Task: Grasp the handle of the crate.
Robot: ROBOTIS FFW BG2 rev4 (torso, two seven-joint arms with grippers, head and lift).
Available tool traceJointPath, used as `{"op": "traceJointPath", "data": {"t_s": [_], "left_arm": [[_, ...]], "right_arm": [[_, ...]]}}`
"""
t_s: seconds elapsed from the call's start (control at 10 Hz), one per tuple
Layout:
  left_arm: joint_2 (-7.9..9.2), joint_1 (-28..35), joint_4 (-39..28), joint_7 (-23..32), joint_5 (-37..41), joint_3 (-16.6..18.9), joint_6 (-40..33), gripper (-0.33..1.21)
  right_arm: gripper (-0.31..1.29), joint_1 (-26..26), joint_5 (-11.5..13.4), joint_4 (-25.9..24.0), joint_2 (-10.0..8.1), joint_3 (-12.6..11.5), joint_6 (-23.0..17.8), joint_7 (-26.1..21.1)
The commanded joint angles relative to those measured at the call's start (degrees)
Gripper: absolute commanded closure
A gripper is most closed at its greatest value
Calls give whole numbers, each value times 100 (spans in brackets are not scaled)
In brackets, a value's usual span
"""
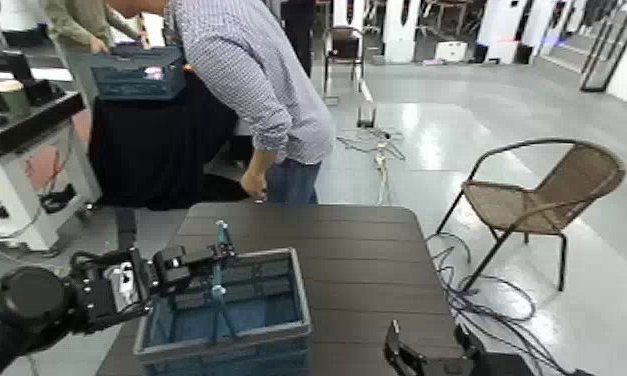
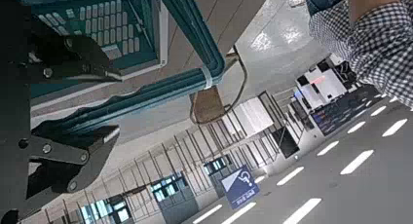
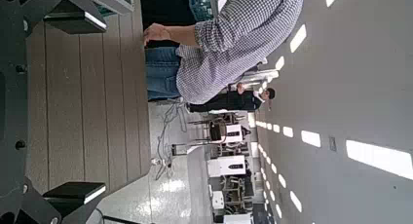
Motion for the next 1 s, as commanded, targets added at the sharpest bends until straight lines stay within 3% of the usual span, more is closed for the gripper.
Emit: {"op": "traceJointPath", "data": {"t_s": [0.1, 0.6, 1.0], "left_arm": [[0, 0, 3, -24, -1, 18, 4, 121], [-53, 123, -173, -77, -1, 71, 22, 119], [-140, 448, -867, -42, 96, 308, 110, 119]], "right_arm": [[15, 0, -26, 0, 0, 0, 0, 0], [15, 18, -44, 0, 0, -26, 0, 0], [15, 36, -44, -9, 18, -44, 0, -9]]}}
